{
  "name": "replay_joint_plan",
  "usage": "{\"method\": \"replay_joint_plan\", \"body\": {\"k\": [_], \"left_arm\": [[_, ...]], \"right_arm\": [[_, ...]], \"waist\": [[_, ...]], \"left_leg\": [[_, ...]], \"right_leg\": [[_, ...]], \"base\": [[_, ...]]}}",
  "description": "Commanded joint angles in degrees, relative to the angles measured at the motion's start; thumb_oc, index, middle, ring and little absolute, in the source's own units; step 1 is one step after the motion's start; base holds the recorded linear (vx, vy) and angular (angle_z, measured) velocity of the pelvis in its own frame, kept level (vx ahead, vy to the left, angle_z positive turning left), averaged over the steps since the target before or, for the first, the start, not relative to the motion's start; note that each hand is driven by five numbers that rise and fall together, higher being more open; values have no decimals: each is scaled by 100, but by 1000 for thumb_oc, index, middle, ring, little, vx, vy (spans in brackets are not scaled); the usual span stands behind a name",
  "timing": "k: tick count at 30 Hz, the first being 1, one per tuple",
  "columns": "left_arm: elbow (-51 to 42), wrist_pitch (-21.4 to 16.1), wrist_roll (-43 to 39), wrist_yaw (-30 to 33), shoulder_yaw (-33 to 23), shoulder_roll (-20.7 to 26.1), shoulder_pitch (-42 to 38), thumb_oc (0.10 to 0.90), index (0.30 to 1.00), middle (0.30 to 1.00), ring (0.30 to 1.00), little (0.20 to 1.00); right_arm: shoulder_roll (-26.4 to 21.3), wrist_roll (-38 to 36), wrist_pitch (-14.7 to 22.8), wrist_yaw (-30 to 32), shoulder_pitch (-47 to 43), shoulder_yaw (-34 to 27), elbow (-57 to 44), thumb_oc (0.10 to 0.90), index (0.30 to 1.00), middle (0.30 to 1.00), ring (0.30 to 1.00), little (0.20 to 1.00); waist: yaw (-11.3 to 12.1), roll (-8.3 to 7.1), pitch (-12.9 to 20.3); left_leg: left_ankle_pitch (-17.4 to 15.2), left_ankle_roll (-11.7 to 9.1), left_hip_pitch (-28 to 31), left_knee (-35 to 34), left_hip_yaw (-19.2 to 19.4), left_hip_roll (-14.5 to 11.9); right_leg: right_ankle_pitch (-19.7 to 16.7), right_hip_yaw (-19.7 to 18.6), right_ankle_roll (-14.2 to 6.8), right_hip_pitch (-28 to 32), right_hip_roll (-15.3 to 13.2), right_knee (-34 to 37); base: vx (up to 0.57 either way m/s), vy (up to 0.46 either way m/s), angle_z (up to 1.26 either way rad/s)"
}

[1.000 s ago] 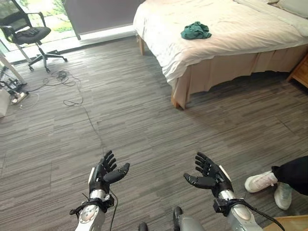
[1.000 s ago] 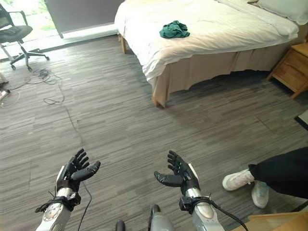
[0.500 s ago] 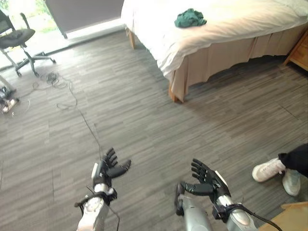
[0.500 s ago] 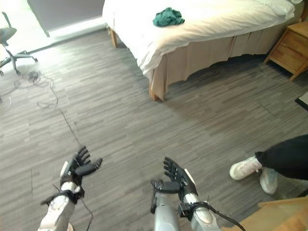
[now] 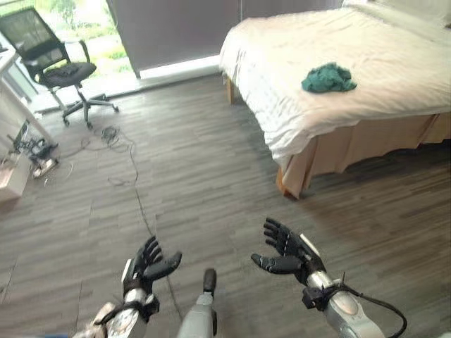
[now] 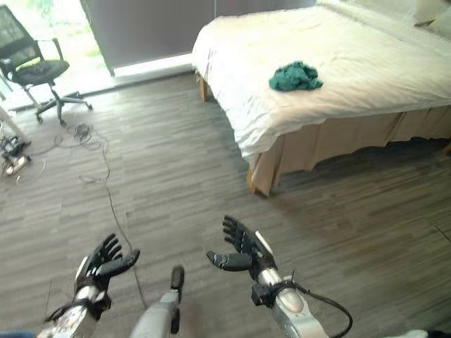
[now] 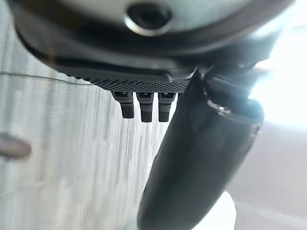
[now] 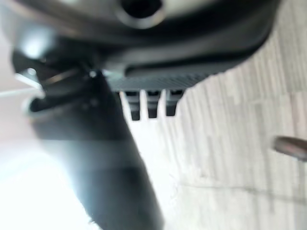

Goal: Pick up bed clothes into laundry basket.

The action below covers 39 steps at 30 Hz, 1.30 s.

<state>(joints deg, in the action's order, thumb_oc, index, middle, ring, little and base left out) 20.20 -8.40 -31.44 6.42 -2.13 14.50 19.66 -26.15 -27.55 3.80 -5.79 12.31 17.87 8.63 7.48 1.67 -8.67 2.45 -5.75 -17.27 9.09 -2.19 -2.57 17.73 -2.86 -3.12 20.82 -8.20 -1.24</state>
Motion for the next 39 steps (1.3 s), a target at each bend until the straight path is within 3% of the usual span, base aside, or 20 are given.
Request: {"method": "replay_joint_plan", "body": {"k": [1, 3, 4, 5, 6, 7, 8, 9, 13, 15, 16, 20, 22, 26, 29, 30, 32, 33, 36, 39], "left_arm": [[-845, -582, 177, -39, 22, 456, -847, 800, 900, 900, 900, 900], [-786, -598, 174, 76, -18, 532, -1014, 800, 900, 900, 900, 900], [-836, -632, 207, 123, -21, 599, -1072, 800, 900, 900, 900, 900], [-912, -646, 229, 105, -60, 690, -1092, 800, 900, 900, 900, 900], [-930, -639, 256, 96, -115, 738, -1061, 800, 900, 900, 900, 900], [-972, -640, 245, 102, -212, 775, -991, 800, 900, 900, 900, 900], [-1068, -626, 209, 66, -233, 766, -921, 800, 900, 900, 900, 900], [-1112, -621, 150, 34, -250, 769, -867, 800, 900, 900, 900, 900], [-1004, -628, 180, -89, -172, 807, -912, 800, 900, 900, 900, 900], [-907, -642, 228, -117, -99, 798, -982, 800, 900, 900, 900, 900], [-904, -648, 299, -157, 30, 784, -1057, 800, 900, 900, 900, 900], [-979, -662, 373, -182, 105, 736, -1072, 800, 900, 900, 900, 900], [-937, -717, 187, -209, 157, 609, -1159, 800, 900, 900, 900, 900], [-965, -728, -129, -232, 357, 429, -1306, 800, 900, 900, 900, 900], [-1043, -669, -267, -318, 467, 309, -1292, 800, 900, 900, 900, 900], [-1097, -644, -323, -315, 493, 221, -1229, 800, 900, 900, 900, 900], [-1091, -647, -305, -348, 474, 217, -1196, 800, 900, 900, 900, 900], [-1067, -659, -263, -339, 490, 235, -1187, 800, 900, 900, 900, 900], [-1080, -695, -211, -358, 467, 235, -1131, 800, 900, 900, 900, 900], [-1078, -697, -175, -393, 470, 269, -1130, 800, 900, 900, 900, 900]], "right_arm": [[260, 92, 474, -140, -555, -157, -626, 800, 900, 900, 900, 900], [404, -136, 483, -85, -703, -62, -632, 800, 900, 900, 900, 900], [485, -212, 490, -124, -785, 6, -603, 800, 900, 900, 900, 900], [473, -114, 493, -199, -871, 102, -595, 800, 900, 900, 900, 900], [452, 43, 478, -229, -910, 189, -617, 800, 900, 900, 900, 900], [501, 87, 455, -250, -932, 292, -636, 800, 900, 900, 900, 900], [509, 52, 412, -285, -918, 321, -606, 800, 900, 900, 900, 900], [503, 10, 387, -336, -935, 357, -608, 800, 900, 900, 900, 900], [352, -16, 419, -511, -926, 337, -763, 800, 900, 900, 900, 900], [317, -84, 451, -515, -878, 305, -815, 800, 900, 900, 900, 900], [281, -111, 461, -538, -835, 275, -852, 800, 900, 900, 900, 900], [226, -125, 443, -565, -875, 289, -906, 800, 900, 900, 900, 900], [84, -205, 489, -614, -1023, 350, -893, 800, 900, 900, 900, 900], [-39, -447, 571, -578, -1031, 419, -848, 800, 900, 900, 900, 900], [-91, -404, 513, -564, -942, 404, -822, 800, 900, 900, 900, 900], [-106, -402, 469, -565, -824, 341, -822, 800, 900, 900, 900, 900], [-96, -420, 456, -627, -745, 292, -841, 800, 900, 900, 900, 900], [-91, -392, 460, -643, -745, 302, -824, 800, 900, 900, 900, 900], [-63, -250, 486, -741, -762, 307, -794, 800, 900, 900, 900, 900], [21, -227, 469, -730, -708, 233, -761, 800, 900, 900, 900, 900]], "waist": [[-18, -379, 157], [-96, -348, 67], [-191, -275, -48], [-268, -196, -126], [-291, -130, -142], [-237, -108, -131], [-302, -55, -103], [-364, -38, -130], [-555, -18, -116], [-619, -64, -138], [-722, -131, -113], [-688, -227, -51], [-703, -249, 27], [-678, -331, -231], [-668, -363, -315], [-618, -341, -317], [-643, -319, -228], [-557, -287, -217], [-585, -180, -149], [-644, -137, -53]], "left_leg": [[392, 290, 31, 177, 399, -68], [133, 503, 276, 198, 602, -45], [48, 593, 489, 182, 659, -4], [-83, 668, 716, 120, 741, 14], [-188, 712, 921, 55, 851, -1], [-342, 711, 1142, 45, 1045, -20], [-354, 686, 1244, -46, 1083, -74], [-406, 667, 1403, -122, 1105, -85], [-564, 558, 1544, -156, 1032, -92], [-681, 450, 1689, -151, 1021, -142], [-762, 361, 1851, -196, 975, -194], [-816, 265, 1916, -112, 1035, -331], [-662, 85, 1746, 291, 943, -586], [288, -23, 958, 2212, 602, -918], [286, 21, 722, 2618, 439, -851], [50, 41, 532, 2264, 284, -565], [30, 31, 428, 1670, 426, -591], [-87, 38, 423, 1138, 324, -376], [-209, 76, 829, 267, -4, -71], [-256, 186, 1114, -150, -45, 16]], "right_leg": [[-962, 354, -307, -841, 149, -984], [-1907, 237, -464, -1498, 2, -2369], [-2172, 342, -459, -1887, -39, -2972], [-2221, 553, -425, -2203, -158, -3315], [-2219, 1017, -397, -2381, -487, -3398], [-2184, 1783, -347, -2354, -1129, -3165], [-2088, 1987, -305, -2374, -1228, -2964], [-1969, 2004, -317, -2438, -1209, -2881], [-2054, 1791, -481, -2740, -1070, -2127], [-2043, 1755, -540, -2753, -1017, -1489], [-2024, 1549, -604, -2839, -825, -1086], [-1893, 1614, -588, -2706, -725, -996], [-1681, 1534, -410, -2552, -414, -757], [-1400, 1445, 59, -2212, -38, -678], [-1292, 1422, 161, -2038, 55, -608], [-1242, 1330, 101, -1894, 51, -503], [-1230, 1333, 23, -1841, 43, -383], [-1192, 1256, -28, -1787, 49, -358], [-1180, 1061, -118, -1926, 111, -504], [-1210, 947, -182, -1944, 100, -525]], "base": [[393, 166, -180], [344, 210, -135], [334, 286, -67], [353, 309, -33], [401, 309, -50], [401, 224, -69], [381, 153, -52], [321, 68, -34], [283, -48, -6], [322, -180, 26], [361, -252, 22], [176, -193, 25], [181, -358, 26], [77, -325, -13], [153, -169, -7], [196, -14, -54], [252, 27, -45], [216, 86, -34], [149, 132, -71], [129, 126, -67]]}}
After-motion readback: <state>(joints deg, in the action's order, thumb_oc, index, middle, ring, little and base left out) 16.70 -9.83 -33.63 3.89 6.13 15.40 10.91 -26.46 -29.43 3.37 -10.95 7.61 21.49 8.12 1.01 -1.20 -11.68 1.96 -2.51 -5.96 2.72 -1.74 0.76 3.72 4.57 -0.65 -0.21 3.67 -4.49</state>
